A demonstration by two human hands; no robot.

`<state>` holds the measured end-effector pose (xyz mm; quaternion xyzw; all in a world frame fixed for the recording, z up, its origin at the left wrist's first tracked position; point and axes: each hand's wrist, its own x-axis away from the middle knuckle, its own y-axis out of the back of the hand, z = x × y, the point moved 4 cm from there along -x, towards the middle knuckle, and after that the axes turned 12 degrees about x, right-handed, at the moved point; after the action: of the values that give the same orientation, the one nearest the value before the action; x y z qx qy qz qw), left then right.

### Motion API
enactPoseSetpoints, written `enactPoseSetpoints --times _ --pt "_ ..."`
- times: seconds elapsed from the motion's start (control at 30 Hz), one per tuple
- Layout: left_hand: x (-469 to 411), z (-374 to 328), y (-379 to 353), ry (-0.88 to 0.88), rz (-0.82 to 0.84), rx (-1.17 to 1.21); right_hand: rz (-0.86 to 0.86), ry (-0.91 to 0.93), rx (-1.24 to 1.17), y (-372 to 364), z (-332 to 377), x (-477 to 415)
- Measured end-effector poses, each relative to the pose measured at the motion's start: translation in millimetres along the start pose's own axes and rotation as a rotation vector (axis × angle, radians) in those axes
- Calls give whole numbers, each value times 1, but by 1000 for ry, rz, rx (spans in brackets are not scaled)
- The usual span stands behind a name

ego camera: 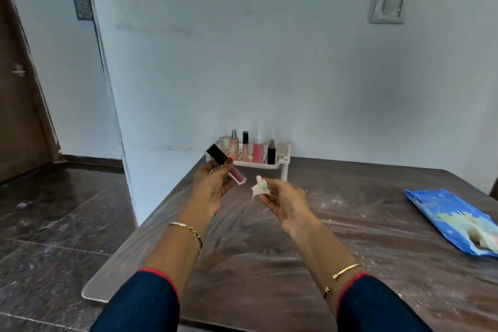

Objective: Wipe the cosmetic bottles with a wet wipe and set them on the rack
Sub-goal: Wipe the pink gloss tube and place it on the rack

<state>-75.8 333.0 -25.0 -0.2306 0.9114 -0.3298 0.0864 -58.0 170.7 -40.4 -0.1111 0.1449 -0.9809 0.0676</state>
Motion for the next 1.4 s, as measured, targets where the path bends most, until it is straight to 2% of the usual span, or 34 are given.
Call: enactPoseSetpoints --times 0.13,0.3,0.5,0.67,0.87,1.1,1.4 --pt "-44 -21 4 -72 -41 -101 3 -23 9 -13 -1 -32" --pt "-100 -40 2 -233 -84 -427 72 20 148 -33 -2 -66" --pt "-149 -43 -14 -410 -107 -795 100 56 192 -50 3 -103" --pt "-185 -27 -9 -386 -98 -924 133 72 215 -54 -4 -126" --pt "-202 -11 7 -380 -203 -1121 168 72 267 -56 -19 -141" --pt "-212 1 8 -365 -172 -1271 168 53 341 -61 -33 -151" --pt "-216 7 11 -462 -239 -1506 168 65 361 -61 -31 -149"
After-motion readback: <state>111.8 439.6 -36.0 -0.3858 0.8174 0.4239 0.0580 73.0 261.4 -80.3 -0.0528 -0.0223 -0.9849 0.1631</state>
